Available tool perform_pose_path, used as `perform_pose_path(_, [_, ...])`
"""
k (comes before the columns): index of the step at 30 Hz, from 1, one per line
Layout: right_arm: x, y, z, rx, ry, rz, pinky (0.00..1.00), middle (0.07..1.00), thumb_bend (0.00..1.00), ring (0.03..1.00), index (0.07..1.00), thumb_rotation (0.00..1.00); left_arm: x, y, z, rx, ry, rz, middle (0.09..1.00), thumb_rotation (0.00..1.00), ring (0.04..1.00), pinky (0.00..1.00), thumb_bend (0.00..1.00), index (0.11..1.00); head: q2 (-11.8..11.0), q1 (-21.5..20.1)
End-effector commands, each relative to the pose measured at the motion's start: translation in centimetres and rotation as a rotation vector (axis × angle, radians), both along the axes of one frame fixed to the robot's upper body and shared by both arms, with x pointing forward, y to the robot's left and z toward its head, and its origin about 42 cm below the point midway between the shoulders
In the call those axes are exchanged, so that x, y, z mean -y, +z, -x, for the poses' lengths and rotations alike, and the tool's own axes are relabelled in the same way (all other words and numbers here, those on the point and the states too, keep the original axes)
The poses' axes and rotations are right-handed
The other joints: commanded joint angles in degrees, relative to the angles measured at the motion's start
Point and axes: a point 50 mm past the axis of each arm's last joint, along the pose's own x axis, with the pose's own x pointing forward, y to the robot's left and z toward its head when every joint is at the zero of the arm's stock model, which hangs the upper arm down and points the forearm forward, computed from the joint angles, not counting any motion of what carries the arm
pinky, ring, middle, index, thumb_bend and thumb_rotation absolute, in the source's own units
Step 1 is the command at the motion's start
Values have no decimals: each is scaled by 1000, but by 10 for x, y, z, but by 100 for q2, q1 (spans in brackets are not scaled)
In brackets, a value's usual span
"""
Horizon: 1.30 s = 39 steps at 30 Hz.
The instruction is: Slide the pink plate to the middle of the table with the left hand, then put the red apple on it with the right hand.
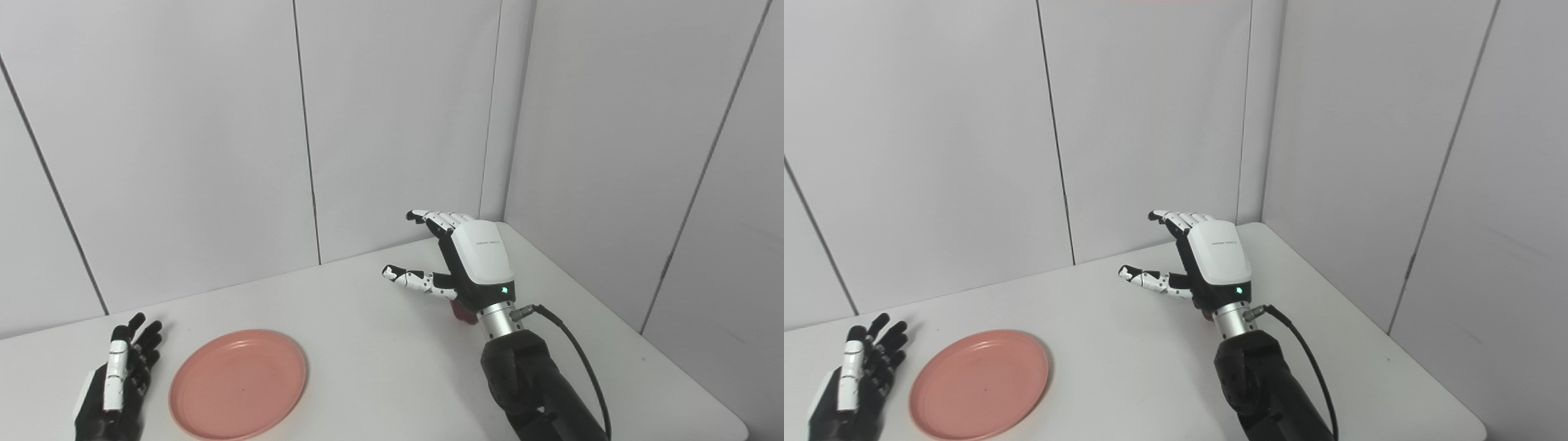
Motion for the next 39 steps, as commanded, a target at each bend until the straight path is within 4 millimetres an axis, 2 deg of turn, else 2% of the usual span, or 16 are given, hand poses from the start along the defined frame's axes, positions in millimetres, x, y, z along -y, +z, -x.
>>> perform_pose_path(1, [12, 21, -3, 52, -50, 31, 725, 715, 839, 715, 718, 1000, -11, -39, 25, -124, 10, -4, 910, 943, 955, 1000, 660, 935, 13, 16])
perform_pose_path(14, [43, 21, 0, 6, -143, 92, 698, 706, 824, 692, 712, 997, -12, -41, 27, -105, 18, -21, 864, 880, 914, 959, 784, 894, 180, 225])
perform_pose_path(22, [54, 14, -1, -46, -191, 119, 699, 710, 843, 698, 716, 1000, -13, -44, 27, -100, 10, -35, 859, 886, 910, 947, 821, 894, 202, 256])
perform_pose_path(39, [68, -13, -25, -182, -229, 129, 708, 703, 861, 699, 702, 999, -15, -45, 28, -102, 12, -30, 865, 866, 915, 968, 853, 898, 232, 277])
